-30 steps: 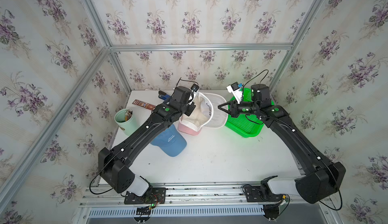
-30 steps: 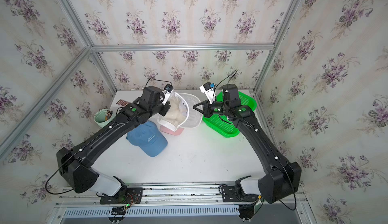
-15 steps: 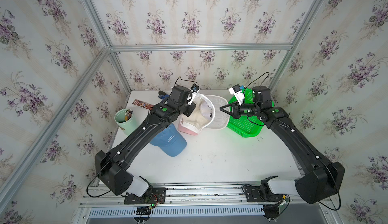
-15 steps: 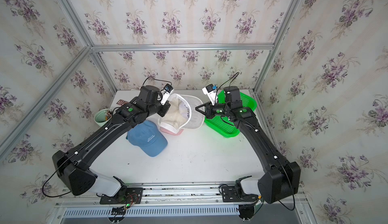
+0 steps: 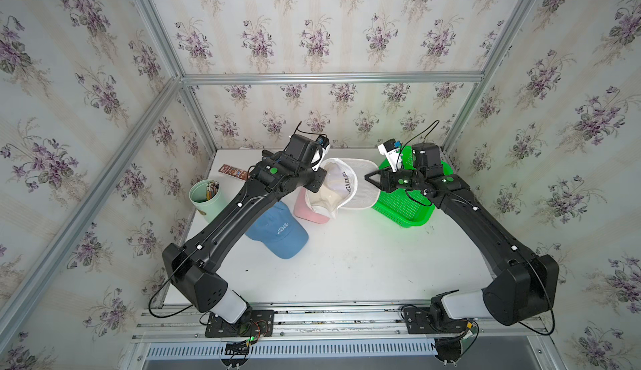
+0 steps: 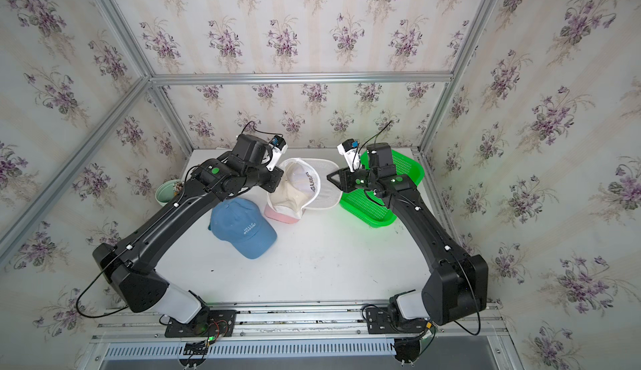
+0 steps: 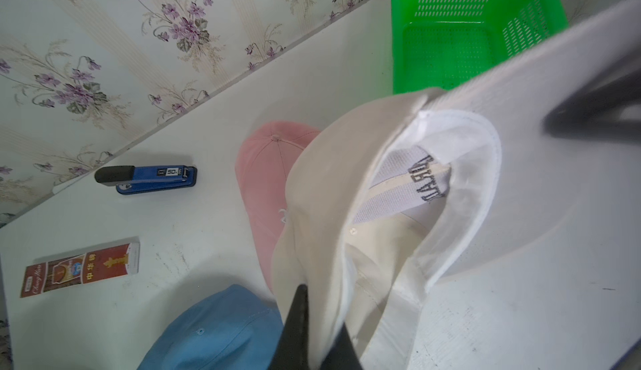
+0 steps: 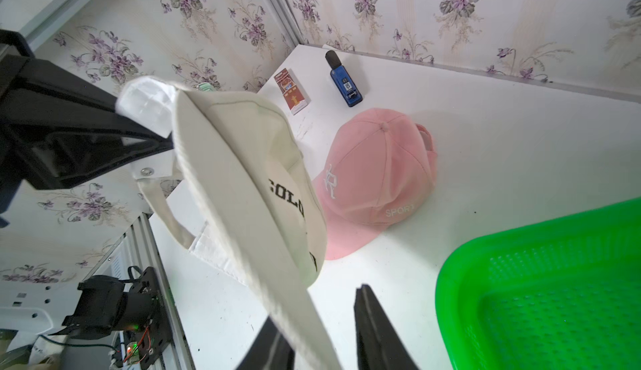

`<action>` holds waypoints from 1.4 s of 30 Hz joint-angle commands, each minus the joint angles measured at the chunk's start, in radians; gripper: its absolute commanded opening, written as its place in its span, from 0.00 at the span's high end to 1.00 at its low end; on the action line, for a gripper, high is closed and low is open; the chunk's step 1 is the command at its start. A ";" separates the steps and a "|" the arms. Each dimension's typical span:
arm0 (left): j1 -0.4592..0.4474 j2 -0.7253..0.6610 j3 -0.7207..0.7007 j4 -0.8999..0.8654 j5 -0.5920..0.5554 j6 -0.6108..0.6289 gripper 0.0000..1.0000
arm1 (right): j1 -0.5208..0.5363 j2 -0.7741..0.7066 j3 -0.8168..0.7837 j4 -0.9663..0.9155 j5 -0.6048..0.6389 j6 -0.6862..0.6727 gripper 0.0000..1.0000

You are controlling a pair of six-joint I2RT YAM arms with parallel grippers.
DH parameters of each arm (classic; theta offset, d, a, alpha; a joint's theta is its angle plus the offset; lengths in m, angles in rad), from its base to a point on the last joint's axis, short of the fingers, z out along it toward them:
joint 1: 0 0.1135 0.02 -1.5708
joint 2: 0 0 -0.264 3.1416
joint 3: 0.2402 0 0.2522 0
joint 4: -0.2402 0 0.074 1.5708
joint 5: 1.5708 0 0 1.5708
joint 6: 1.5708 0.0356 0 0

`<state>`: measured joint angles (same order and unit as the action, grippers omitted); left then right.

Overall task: Turn the baseball cap inside out
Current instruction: Turn over the baseball cap.

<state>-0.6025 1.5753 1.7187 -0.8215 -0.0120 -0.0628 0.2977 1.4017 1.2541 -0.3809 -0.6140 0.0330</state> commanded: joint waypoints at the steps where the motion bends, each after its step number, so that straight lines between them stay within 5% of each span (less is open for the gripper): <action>1: -0.001 0.013 0.030 -0.030 0.046 -0.097 1.00 | 0.000 -0.025 -0.040 0.066 0.042 0.032 0.70; 3: -0.001 0.024 0.044 -0.030 0.084 -0.116 1.00 | 0.001 -0.045 -0.086 0.122 0.004 0.044 0.90; 5: 0.000 0.026 0.063 -0.040 0.087 -0.130 1.00 | 0.001 -0.079 -0.145 0.192 -0.008 0.059 0.99; 7: 0.000 0.012 0.067 -0.037 0.068 -0.135 1.00 | 0.001 -0.087 -0.165 0.190 0.022 0.053 0.92; 9: 0.000 -0.006 0.068 -0.019 0.074 -0.136 1.00 | 0.000 -0.069 -0.153 0.157 0.054 0.031 0.70; 14: -0.001 0.011 0.117 -0.037 0.132 -0.137 1.00 | 0.000 -0.078 -0.156 0.176 0.042 0.006 0.54; 23: 0.009 0.022 0.140 -0.058 0.185 -0.144 1.00 | -0.006 -0.157 -0.162 0.153 0.153 -0.034 0.51; 33: 0.014 0.063 0.202 -0.096 0.196 -0.179 1.00 | 0.159 -0.420 -0.438 0.502 0.123 0.123 0.87; 38: 0.010 0.089 0.238 -0.106 0.212 -0.201 1.00 | 0.417 -0.337 -0.458 0.653 0.336 0.126 1.00; 42: 0.008 0.078 0.232 -0.103 0.220 -0.226 1.00 | 0.472 -0.211 -0.430 0.770 0.458 0.157 1.00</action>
<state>-0.5941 1.6627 1.9476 -0.9298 0.1898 -0.2630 0.7483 1.1393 0.8089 0.2371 -0.2981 0.1585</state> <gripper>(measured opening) 0.081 0.067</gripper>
